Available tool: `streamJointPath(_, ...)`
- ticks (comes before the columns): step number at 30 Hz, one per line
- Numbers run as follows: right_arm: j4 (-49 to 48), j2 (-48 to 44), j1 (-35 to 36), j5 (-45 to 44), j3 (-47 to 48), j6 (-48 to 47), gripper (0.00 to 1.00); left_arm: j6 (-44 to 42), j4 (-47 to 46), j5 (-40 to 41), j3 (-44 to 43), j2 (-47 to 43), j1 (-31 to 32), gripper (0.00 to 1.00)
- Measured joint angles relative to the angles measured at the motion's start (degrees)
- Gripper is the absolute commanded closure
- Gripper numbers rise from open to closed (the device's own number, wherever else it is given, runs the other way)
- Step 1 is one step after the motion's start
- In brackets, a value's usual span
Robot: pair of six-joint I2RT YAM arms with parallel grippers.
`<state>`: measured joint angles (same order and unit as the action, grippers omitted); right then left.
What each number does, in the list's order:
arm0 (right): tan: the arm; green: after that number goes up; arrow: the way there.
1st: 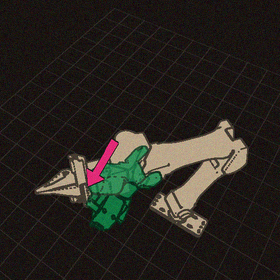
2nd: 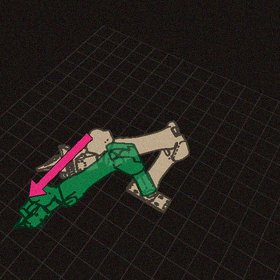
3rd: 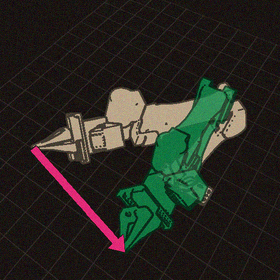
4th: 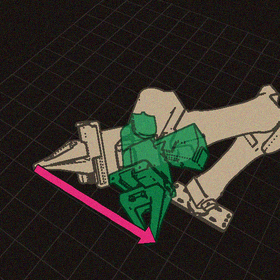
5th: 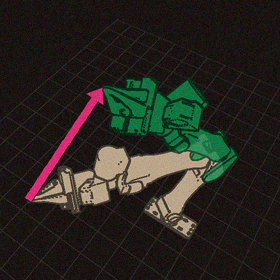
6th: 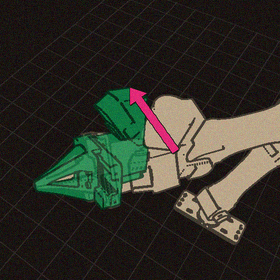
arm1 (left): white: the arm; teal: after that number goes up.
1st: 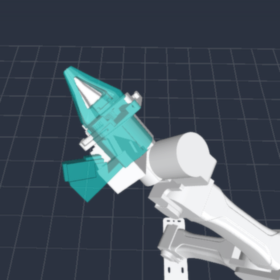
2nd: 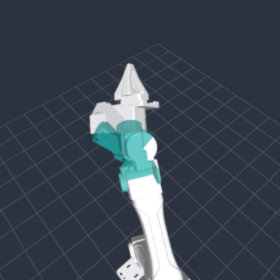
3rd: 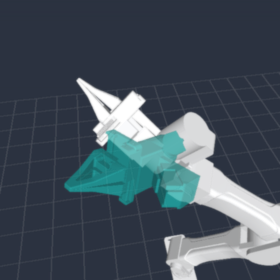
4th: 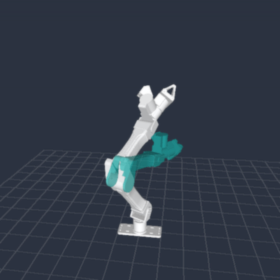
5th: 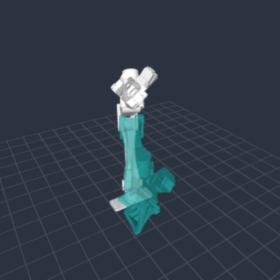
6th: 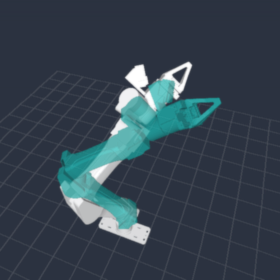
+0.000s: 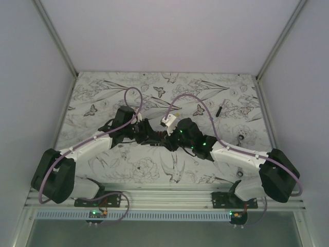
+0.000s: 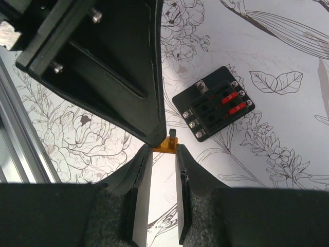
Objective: Snap on the fuse box
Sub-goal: Pick up the fuse from the center of the board.
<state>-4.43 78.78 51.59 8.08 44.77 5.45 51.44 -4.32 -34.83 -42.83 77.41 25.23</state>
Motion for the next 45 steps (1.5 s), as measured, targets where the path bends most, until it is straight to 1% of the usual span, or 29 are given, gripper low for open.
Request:
streamJointPath(6, -0.68, 0.0, -0.11, 0.63, -0.24, 0.68, 0.77, 0.24, -0.35, 0.0, 0.0, 0.76, 0.33, 0.78)
streamJointPath(9, -1.29, 0.0, -0.11, 0.87, -0.42, 1.05, 0.77, 0.44, -0.52, 0.0, -0.04, 0.76, 0.46, 0.87)
streamJointPath(12, -1.7, 0.02, -0.11, 1.11, -0.79, 1.29, 0.77, 0.59, -0.81, 0.0, -0.09, 0.76, 0.7, 0.98)
streamJointPath(13, -1.77, 0.02, -0.11, 1.16, -0.85, 1.4, 0.77, 0.63, -0.85, 0.0, -0.09, 0.76, 0.72, 1.0)
streamJointPath(15, -2.05, 0.07, -0.22, 1.46, -0.87, 1.51, 0.75, 0.63, -1.07, 0.28, -0.09, 0.76, 0.76, 1.0)
streamJointPath(17, -2.91, 0.17, -0.22, 1.55, -0.87, 1.88, 0.7, 0.66, -1.16, 0.57, -0.09, 0.79, 0.76, 1.0)
streamJointPath(19, -3.69, 0.17, -0.39, 1.73, -0.87, 2.71, 0.62, 0.66, -1.4, 0.9, -0.09, 0.74, 0.76, 1.0)
streamJointPath(21, -4.94, 0.17, -0.79, 1.92, -0.92, 3.89, 0.52, 0.63, -1.73, 1.73, 0.02, 0.17, 0.76, 1.0)
streamJointPath(22, -5.7, 0.17, -1.01, 2.14, -1.03, 4.59, 0.5, 0.66, -1.9, 2.21, 0.2, -0.52, 0.76, 1.0)
streamJointPath(27, -12.46, -2.36, -3.58, 3.85, -4.87, 11.32, 0.51, 1.09, -3.5, 5.88, 2.73, -8.15, 0.92, 1.0)
streamJointPath(33, -25.75, -7.78, -8.2, 6.91, -11.82, 24.48, 0.55, 2.64, -8.85, 11.47, 6.67, -18.25, 1.31, 1.0)
streamJointPath(39, -40.76, -7.89, -8.52, 9.18, -15.06, 37.16, 0.56, 4.28, -14.23, 17.33, 10.8, -25.75, 3.93, 1.0)
streamJointPath(45, -52.02, -6.01, -8.61, 9.7, -16.11, 45.99, 0.57, 4.81, -18.73, 21.94, 12.76, -30.58, 6.78, 1.0)
